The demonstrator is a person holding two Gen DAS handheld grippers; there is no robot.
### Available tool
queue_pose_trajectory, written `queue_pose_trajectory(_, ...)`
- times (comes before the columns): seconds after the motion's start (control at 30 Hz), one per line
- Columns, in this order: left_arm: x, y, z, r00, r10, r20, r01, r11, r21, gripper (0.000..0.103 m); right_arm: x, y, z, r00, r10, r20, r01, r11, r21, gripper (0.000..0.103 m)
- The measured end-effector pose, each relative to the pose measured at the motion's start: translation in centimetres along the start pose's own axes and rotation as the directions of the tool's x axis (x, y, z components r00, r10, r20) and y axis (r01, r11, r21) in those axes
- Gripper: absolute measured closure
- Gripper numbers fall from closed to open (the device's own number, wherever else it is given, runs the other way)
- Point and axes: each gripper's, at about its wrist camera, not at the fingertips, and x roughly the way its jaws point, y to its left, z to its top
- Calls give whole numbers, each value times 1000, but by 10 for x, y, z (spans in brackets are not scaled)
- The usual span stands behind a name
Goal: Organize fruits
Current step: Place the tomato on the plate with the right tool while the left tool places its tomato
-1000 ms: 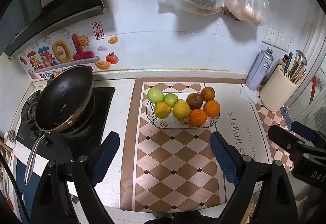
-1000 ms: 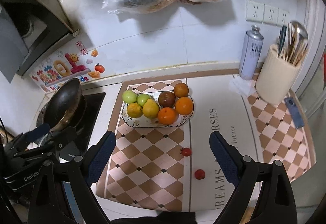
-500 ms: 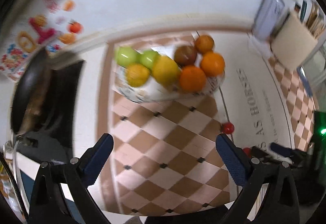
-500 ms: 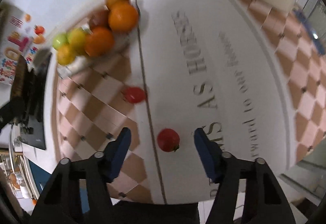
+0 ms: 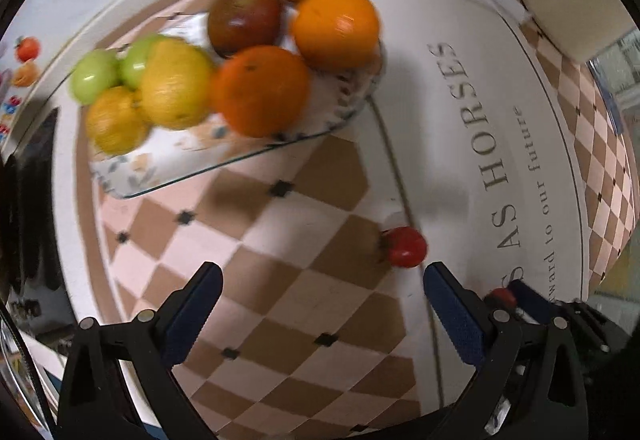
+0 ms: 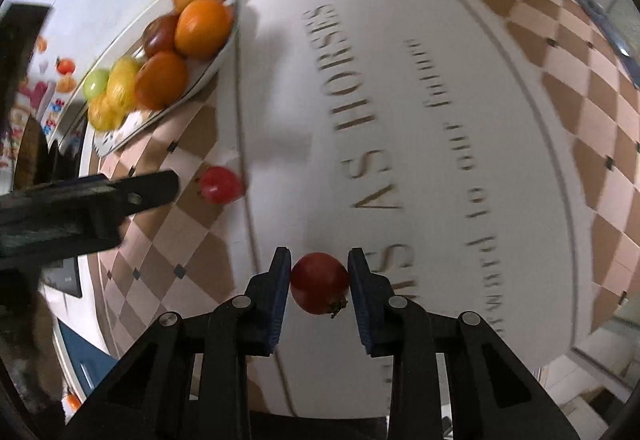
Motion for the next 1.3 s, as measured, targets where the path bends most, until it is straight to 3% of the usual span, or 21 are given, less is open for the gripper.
queue_pose_trajectory(0.13, 15, -20, 6, 999, -29, -18, 30, 998, 49, 5, -8, -22, 5, 1000, -21, 6, 21, 999, 33, 71)
queue_pose_trajectory(0.23, 21, -31, 7, 998, -50, -30, 52, 996, 75, 28, -10, -30, 12, 1000, -29, 9, 28, 998, 52, 71)
queue_pose_trajectory(0.3, 25, -37, 7, 997, -60, -44, 64, 994, 91, 49, -10, -33, 16, 1000, -25, 11, 25, 998, 63, 71)
queue_pose_trajectory(0.4, 28, -43, 8, 996, -81, -47, 85, 991, 106, 69, -5, -33, 20, 1000, -15, 13, 13, 997, 76, 71)
queue_pose_trajectory(0.63, 17, -43, 9, 996, -88, -3, 88, 990, 109, 72, -8, -15, 30, 999, 5, 36, -7, 999, 51, 71)
queue_pose_trajectory(0.8, -11, -4, 12, 991, -127, 48, 126, 992, 28, 72, -17, 11, 41, 998, 26, 57, -25, 1000, -8, 71)
queue_pose_trajectory(1.0, -53, 79, 1, 978, -160, 132, 177, 976, -129, 72, -17, 62, 59, 993, 103, 53, -98, 990, -97, 71)
queue_pose_trajectory(1.17, -62, 144, 0, 972, -151, 182, 198, 942, -273, 72, -9, 133, 83, 979, 199, 46, -186, 960, -212, 71)
queue_pose_trajectory(1.3, -48, 192, 6, 956, -228, 185, 287, 861, -420, 72, 10, 180, 105, 957, 289, 15, -278, 931, -239, 71)
